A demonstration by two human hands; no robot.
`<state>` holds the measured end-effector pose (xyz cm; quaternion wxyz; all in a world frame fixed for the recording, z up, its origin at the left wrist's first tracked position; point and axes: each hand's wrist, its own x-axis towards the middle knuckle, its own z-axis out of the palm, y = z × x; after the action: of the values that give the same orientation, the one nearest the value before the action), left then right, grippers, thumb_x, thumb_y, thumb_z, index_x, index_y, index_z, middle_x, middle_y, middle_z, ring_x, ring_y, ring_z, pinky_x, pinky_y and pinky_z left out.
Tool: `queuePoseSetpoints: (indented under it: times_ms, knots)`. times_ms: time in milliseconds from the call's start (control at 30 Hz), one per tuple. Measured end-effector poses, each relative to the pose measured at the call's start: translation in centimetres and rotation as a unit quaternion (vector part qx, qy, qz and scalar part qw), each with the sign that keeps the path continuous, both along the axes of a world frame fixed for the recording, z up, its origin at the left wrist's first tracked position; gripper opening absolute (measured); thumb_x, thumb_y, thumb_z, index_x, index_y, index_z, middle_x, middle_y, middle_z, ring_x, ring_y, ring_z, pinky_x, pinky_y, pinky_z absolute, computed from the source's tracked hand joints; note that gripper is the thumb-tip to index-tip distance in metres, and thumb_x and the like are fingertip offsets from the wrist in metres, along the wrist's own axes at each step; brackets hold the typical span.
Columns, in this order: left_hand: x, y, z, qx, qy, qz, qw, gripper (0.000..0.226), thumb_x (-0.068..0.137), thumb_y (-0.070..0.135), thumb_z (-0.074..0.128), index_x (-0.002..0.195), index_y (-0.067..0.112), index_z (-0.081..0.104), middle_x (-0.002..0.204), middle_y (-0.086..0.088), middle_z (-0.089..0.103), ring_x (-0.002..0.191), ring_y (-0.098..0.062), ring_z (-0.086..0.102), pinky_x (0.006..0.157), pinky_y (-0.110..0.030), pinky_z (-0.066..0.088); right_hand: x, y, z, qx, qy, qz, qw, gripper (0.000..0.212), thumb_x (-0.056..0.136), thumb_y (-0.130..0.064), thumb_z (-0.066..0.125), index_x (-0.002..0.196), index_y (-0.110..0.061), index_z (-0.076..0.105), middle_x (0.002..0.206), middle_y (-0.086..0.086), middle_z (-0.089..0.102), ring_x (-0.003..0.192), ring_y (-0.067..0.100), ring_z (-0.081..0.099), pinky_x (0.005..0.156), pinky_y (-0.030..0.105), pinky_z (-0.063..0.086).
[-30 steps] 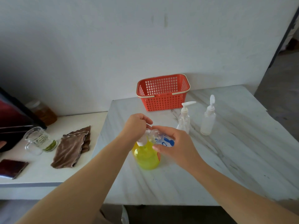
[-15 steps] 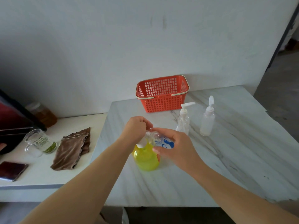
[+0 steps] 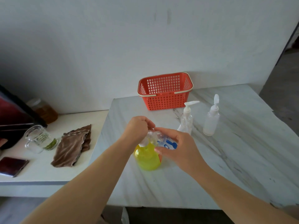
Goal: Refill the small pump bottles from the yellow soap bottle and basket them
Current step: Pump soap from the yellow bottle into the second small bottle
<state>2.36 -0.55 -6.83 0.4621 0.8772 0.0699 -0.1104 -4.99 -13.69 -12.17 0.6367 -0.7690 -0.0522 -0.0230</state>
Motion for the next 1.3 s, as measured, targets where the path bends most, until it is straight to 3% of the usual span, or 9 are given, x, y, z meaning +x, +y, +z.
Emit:
queuePoseSetpoints:
  times_ms: [233, 400, 567, 933, 1133, 1300]
  knots:
    - [-0.3, -0.3, 0.8, 0.014, -0.004, -0.010, 1.000, 0.038, 0.085, -0.007, 0.034, 0.069, 0.014, 0.061, 0.071, 0.000, 0.060, 0.067, -0.014, 0.054, 0.058, -0.020, 0.043, -0.1, -0.1, 0.2, -0.003, -0.011, -0.009, 1.000, 0.051, 0.072, -0.011, 0.079, 0.117, -0.031, 0.066, 0.102, -0.007, 0.072, 0.092, 0.004, 0.068, 0.082, 0.020, 0.053]
    - [-0.6, 0.3, 1.7, 0.004, -0.015, -0.018, 1.000, 0.028, 0.088, -0.002, 0.039, 0.082, 0.012, 0.063, 0.064, 0.002, 0.061, 0.061, -0.010, 0.053, 0.054, -0.022, 0.040, -0.2, 0.2, 0.9, -0.010, -0.019, -0.010, 1.000, 0.051, 0.072, -0.012, 0.079, 0.116, -0.035, 0.065, 0.100, -0.009, 0.072, 0.092, 0.003, 0.067, 0.082, 0.019, 0.054]
    - [-0.6, -0.2, 0.9, -0.010, -0.017, 0.008, 1.000, 0.037, 0.085, -0.007, 0.035, 0.069, 0.013, 0.062, 0.068, -0.001, 0.061, 0.065, -0.014, 0.054, 0.059, -0.023, 0.044, -0.3, 0.1, 0.4, -0.008, -0.012, -0.008, 1.000, 0.052, 0.072, -0.017, 0.079, 0.121, -0.029, 0.065, 0.104, -0.007, 0.072, 0.095, 0.005, 0.067, 0.086, 0.025, 0.055]
    - [-0.5, -0.2, -0.1, -0.028, -0.020, 0.025, 0.999, 0.039, 0.082, -0.009, 0.031, 0.069, 0.010, 0.062, 0.067, -0.005, 0.063, 0.065, -0.017, 0.056, 0.061, -0.025, 0.046, 0.0, -0.1, -0.1, -0.018, 0.000, -0.013, 1.000, 0.053, 0.071, -0.016, 0.079, 0.120, -0.031, 0.065, 0.103, -0.006, 0.071, 0.093, 0.007, 0.067, 0.086, 0.031, 0.055]
    - [0.1, -0.3, 1.0, -0.037, -0.022, -0.002, 0.999, 0.037, 0.084, -0.010, 0.036, 0.069, 0.011, 0.062, 0.069, -0.005, 0.063, 0.067, -0.016, 0.057, 0.061, -0.023, 0.047, 0.1, 0.1, 0.4, -0.026, -0.016, -0.018, 0.999, 0.057, 0.064, -0.035, 0.070, 0.121, -0.034, 0.064, 0.103, -0.008, 0.071, 0.094, 0.007, 0.067, 0.085, 0.031, 0.055]
    - [0.1, -0.2, 0.7, -0.020, -0.020, 0.001, 1.000, 0.039, 0.083, -0.009, 0.034, 0.065, 0.012, 0.061, 0.068, -0.003, 0.062, 0.066, -0.015, 0.055, 0.060, -0.022, 0.045, 0.1, 0.1, 0.4, -0.024, -0.011, -0.023, 0.999, 0.053, 0.069, -0.022, 0.077, 0.120, -0.032, 0.065, 0.101, -0.009, 0.071, 0.092, 0.005, 0.067, 0.083, 0.026, 0.055]
